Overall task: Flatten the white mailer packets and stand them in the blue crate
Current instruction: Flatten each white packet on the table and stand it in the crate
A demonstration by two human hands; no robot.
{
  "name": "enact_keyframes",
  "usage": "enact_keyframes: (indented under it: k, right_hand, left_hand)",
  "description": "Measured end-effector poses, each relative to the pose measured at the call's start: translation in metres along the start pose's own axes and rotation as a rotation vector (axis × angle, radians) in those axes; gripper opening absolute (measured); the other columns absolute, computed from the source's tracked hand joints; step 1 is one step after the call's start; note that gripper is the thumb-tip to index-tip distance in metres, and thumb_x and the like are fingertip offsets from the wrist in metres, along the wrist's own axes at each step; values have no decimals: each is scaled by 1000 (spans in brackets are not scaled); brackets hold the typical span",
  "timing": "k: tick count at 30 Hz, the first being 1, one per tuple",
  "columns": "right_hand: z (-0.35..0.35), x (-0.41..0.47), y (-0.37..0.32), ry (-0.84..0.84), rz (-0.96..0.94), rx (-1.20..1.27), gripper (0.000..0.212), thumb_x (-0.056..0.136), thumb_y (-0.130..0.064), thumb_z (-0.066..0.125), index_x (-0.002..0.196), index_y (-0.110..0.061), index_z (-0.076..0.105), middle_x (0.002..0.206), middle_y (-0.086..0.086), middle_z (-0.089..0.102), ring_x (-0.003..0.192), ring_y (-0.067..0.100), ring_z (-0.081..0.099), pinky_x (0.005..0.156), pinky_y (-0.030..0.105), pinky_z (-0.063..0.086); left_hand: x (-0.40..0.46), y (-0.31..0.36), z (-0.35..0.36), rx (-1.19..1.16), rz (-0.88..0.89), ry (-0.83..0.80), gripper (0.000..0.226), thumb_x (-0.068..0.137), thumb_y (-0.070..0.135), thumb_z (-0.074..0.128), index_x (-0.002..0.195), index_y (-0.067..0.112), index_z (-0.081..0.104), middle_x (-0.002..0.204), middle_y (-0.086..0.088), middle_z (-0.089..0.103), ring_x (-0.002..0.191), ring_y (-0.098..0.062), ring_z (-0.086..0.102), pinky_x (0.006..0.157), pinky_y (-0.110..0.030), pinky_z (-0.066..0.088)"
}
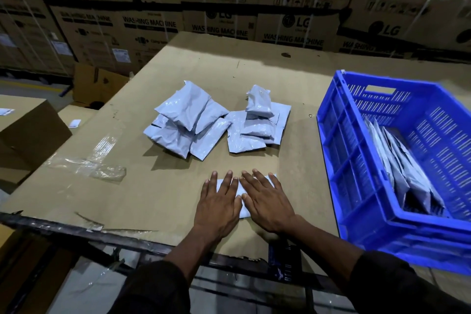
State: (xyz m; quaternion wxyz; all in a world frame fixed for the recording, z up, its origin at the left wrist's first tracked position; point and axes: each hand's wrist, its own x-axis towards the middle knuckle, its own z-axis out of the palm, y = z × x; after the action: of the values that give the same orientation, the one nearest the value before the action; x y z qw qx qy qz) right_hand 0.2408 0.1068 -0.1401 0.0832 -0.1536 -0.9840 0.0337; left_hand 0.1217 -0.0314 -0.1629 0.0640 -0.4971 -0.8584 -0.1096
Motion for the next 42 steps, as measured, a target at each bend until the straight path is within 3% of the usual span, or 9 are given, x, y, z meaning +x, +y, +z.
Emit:
enact_keyframes:
  k: [5, 10, 16, 23, 28, 35, 42]
  right_hand:
    - [-2, 2, -1, 4, 34, 59, 52, 102, -44, 25, 147, -28, 48, 155, -9, 43, 145, 16, 35, 118, 46, 21]
    - [-3, 1, -1, 2, 22, 68, 53, 103, -45, 24, 146, -26, 49, 155, -7, 43, 145, 17, 36, 117, 49, 27]
    - [-1, -5, 10, -17, 64, 168, 63, 102, -57, 19, 153, -25, 37, 162, -7, 29, 151, 16, 21, 123, 42, 13]
    - [-2, -5, 9, -67, 82, 149, 70, 100, -61, 11, 153, -24, 38, 163, -4, 28, 151, 19, 22, 123, 44, 15]
    - [-13, -7, 8, -159, 62, 77, 79, 95, -66, -2, 159, -26, 19, 168, -4, 6, 154, 22, 4, 122, 47, 6]
    - [-11, -12, 6, -153, 85, 94, 81, 93, -67, -6, 158, -28, 22, 166, -5, 15, 153, 23, 8, 122, 48, 6]
    - [-15, -7, 9, -234, 58, 48, 68, 101, -61, 13, 160, -28, 10, 168, -4, 4, 154, 24, -1, 121, 54, 1]
  left_hand:
    - [0, 2, -3, -10, -8, -18, 58, 102, 42, 31, 141, 12, 62, 154, -9, 52, 140, -45, 47, 108, -56, 45]
    - [-11, 4, -7, -56, -86, 29, 66, 101, 48, 35, 151, 7, 48, 163, -15, 37, 142, -45, 44, 109, -54, 45]
    - [-14, 0, -7, -47, -78, -10, 65, 102, 51, 31, 150, 13, 50, 162, -11, 40, 145, -44, 40, 113, -57, 39]
    - [-14, 0, -5, -39, -82, -29, 64, 102, 51, 31, 149, 13, 52, 161, -10, 42, 146, -44, 39, 113, -58, 37]
    - [-14, -1, -5, -42, -86, -32, 65, 100, 52, 33, 146, 12, 55, 159, -10, 45, 143, -44, 43, 110, -58, 40]
    - [-17, 2, -8, -43, -91, -33, 68, 101, 52, 32, 155, 13, 43, 165, -11, 35, 147, -42, 37, 112, -58, 39]
    - [-15, -1, -8, -32, -42, -52, 59, 101, 47, 32, 147, 18, 55, 157, -7, 47, 141, -38, 46, 108, -60, 42]
